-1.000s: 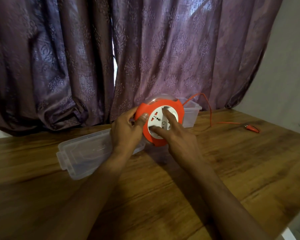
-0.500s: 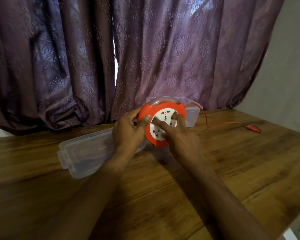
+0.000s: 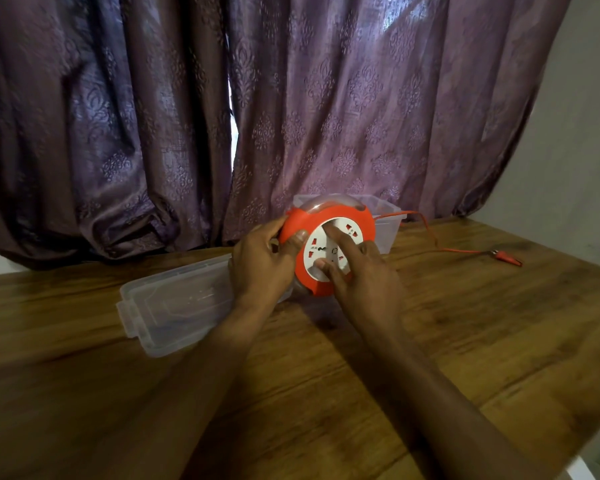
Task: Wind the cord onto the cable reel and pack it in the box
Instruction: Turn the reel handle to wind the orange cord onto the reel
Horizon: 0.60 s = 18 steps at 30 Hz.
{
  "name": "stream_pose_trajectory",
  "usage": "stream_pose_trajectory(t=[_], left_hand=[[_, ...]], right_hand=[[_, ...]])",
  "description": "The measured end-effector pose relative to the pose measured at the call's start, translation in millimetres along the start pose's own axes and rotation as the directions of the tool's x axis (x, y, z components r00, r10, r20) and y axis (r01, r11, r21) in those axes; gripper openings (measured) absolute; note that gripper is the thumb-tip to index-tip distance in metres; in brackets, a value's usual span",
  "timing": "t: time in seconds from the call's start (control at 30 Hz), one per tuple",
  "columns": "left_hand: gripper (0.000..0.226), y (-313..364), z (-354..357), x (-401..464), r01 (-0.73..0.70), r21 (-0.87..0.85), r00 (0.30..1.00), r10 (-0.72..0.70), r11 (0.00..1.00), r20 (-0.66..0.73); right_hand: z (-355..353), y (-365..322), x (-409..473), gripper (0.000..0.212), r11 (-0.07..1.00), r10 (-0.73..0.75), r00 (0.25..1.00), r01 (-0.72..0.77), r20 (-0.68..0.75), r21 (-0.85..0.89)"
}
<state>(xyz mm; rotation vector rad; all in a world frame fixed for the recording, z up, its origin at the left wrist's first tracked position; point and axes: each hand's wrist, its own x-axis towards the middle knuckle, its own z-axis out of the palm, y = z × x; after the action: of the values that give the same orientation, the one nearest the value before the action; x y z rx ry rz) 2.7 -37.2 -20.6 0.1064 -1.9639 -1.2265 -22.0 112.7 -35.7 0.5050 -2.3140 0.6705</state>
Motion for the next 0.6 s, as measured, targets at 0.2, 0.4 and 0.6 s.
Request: stream_pose_trajectory(t=[0.2, 0.4, 0.6], left_hand=[[0.057, -2.0, -1.5, -0.6, -0.002, 0.044, 1.0, 0.002, 0.999, -0.005], [0.051, -1.8, -7.3, 4.9, 0.066, -0.005, 0.996, -0.066, 0.998, -0.06], [0.045, -3.8, -6.4, 3.6, 0.093, -0.026, 0.994, -0.095, 0.995, -0.053]], right_hand=[[0.2, 2.9, -2.2, 0.046, 0.986, -0.014, 0.999, 0.02, -0.038, 0.165], [-7.1, 11.2, 3.9, 0.047, 0.988, -0.034, 0.982, 0.061, -0.187, 0.145], [-10.5, -1.8, 2.2, 0.059, 0.989, -0.144, 0.989, 0.144, 0.026, -0.016]])
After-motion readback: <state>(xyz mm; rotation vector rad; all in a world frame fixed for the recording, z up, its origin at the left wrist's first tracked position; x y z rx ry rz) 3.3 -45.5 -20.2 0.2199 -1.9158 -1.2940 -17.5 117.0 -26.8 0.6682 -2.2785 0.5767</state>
